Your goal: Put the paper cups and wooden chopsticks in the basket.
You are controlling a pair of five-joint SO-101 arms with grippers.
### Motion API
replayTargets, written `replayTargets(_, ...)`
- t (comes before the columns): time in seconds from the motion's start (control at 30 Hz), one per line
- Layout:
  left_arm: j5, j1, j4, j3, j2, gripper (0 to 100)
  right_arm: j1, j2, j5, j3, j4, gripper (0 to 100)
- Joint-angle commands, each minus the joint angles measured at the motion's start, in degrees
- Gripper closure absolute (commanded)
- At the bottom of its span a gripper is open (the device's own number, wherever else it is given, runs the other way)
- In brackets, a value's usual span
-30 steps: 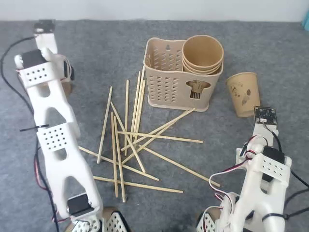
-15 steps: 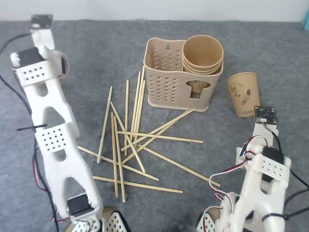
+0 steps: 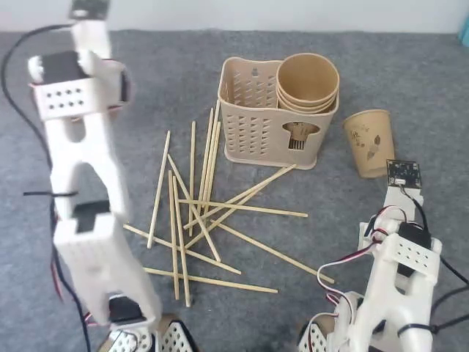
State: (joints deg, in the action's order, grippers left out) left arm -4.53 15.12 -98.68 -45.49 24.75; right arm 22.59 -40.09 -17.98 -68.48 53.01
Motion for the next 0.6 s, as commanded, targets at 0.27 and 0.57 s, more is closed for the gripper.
replayTargets(0.27,1.1,-23.3,-0.5,7.1,-29.6,99,0.4,-1.6,-0.8,-0.2,-0.9,99.0)
replayTargets(0.57,0.8,-39.6,8.4,7.1,-33.9,99,0.4,-1.6,-2.6,-0.3,-0.6,99.0)
